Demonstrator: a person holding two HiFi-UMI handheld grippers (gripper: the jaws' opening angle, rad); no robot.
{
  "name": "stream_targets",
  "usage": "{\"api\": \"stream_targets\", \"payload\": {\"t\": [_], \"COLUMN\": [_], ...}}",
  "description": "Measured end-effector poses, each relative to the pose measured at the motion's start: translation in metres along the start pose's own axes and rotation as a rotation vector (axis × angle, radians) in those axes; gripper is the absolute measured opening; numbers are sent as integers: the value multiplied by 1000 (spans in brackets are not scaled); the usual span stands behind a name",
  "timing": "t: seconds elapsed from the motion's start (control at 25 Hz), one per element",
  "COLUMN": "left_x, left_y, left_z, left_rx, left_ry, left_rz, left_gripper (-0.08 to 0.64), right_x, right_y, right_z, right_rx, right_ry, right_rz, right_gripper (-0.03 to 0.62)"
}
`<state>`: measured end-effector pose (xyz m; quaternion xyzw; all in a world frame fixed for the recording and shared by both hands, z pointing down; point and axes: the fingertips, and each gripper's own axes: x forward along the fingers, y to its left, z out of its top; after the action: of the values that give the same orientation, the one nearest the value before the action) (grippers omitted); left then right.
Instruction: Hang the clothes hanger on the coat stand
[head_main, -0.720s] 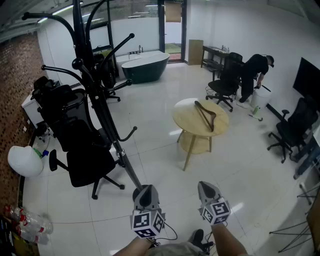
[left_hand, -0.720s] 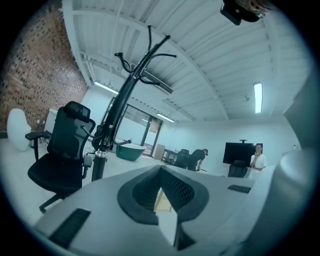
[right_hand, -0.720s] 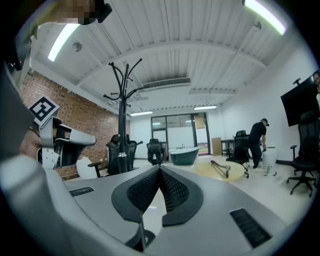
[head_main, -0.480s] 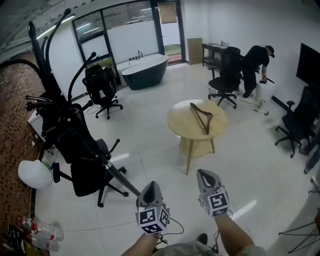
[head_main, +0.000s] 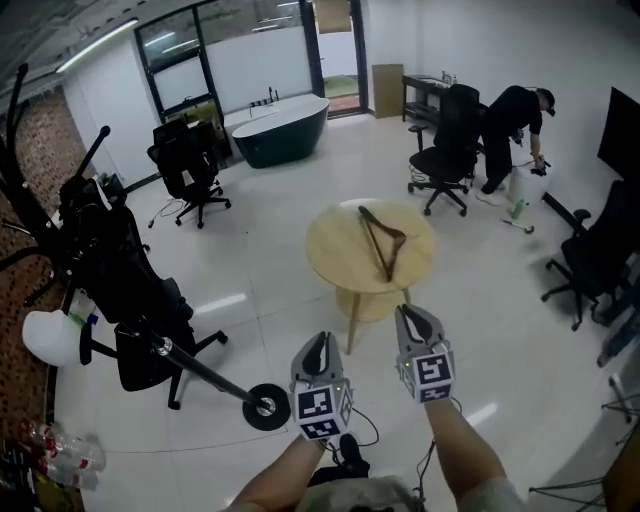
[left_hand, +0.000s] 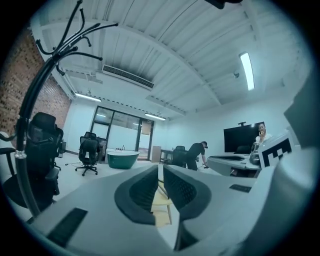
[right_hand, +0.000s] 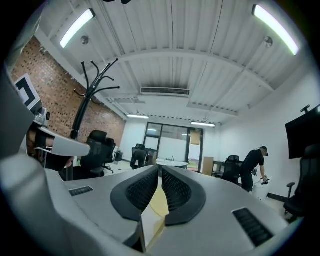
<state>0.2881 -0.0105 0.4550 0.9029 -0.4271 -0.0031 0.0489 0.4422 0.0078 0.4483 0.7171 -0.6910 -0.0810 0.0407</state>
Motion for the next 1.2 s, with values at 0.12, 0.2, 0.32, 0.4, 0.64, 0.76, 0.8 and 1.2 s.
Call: {"api": "stream_targets", "payload": {"t": [0.12,0.2,0.32,0.4,0.64,0.76,0.8,1.2], "left_x": [101,181,288,350,552,666,704,1045], "left_y": [37,45,48,43,-16,-54,-67,-143], "left_z": [-10,0,25,32,2,-21,-29,-110], "left_rx": [5,27,66,80,122,130,133,133], "left_ry": [5,5,7,5,28,44,51,220], "left_rz": [-15,-23,-28,-23,24,72,92,212], "left_gripper": [57,60,59,60,60,60,60,80], "right_x": [95,161,249,298,430,500,522,740], "right_y": [-25,-66,-132,-175,-333,-424,-454,-725], "right_z": [-25,-30,-33,-42,-119,-170,-187,-376], "right_rx": [-10,-21,-31,-28,11,29,34,102], "right_ry": [27,46,70,78,94,116,128,379], "right_rz": [-20,-34,-54,-61,-21,25,44,63], "right_gripper": [3,3,2,2,2,38,38,97]}}
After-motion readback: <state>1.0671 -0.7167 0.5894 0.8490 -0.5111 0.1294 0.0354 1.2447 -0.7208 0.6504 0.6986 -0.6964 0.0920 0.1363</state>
